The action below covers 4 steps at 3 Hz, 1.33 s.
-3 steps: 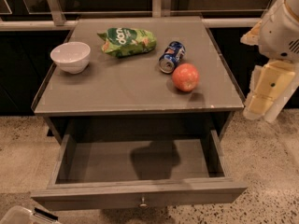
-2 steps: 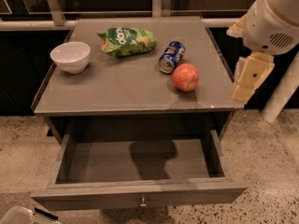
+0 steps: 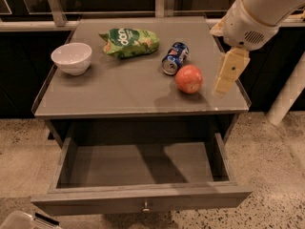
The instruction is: Place apple into top drawer
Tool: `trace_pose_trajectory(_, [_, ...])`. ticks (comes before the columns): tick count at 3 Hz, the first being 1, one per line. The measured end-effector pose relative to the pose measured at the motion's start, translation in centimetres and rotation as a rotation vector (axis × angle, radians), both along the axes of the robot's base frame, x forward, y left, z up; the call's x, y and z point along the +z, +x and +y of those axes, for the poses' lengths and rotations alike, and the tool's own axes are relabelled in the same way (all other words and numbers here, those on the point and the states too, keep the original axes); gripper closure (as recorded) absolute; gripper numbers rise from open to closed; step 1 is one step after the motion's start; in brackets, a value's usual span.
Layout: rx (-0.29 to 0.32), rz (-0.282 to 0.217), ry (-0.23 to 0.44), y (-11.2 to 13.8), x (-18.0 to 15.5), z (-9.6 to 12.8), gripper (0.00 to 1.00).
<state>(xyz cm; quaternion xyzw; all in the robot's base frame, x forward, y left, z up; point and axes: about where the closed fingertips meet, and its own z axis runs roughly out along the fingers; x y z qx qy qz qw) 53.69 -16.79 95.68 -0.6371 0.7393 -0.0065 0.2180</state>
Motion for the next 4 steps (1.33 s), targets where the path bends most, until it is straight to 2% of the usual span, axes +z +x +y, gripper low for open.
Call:
trace_pose_trajectory(1, [0.067,0.057,0.001,1.1,-2.9,1.7,0.0])
trace_pose_trajectory(2, [0.145,0.103,-0.008,1.2,-5.5,3.6,0.0])
trace_pose_trajectory(3, [0.214,0.121,-0.031,1.1,-7.3,6.0,0.0])
trace_pose_trajectory(4, [0.214,0.121,-0.031,1.2,-7.3,6.0,0.0])
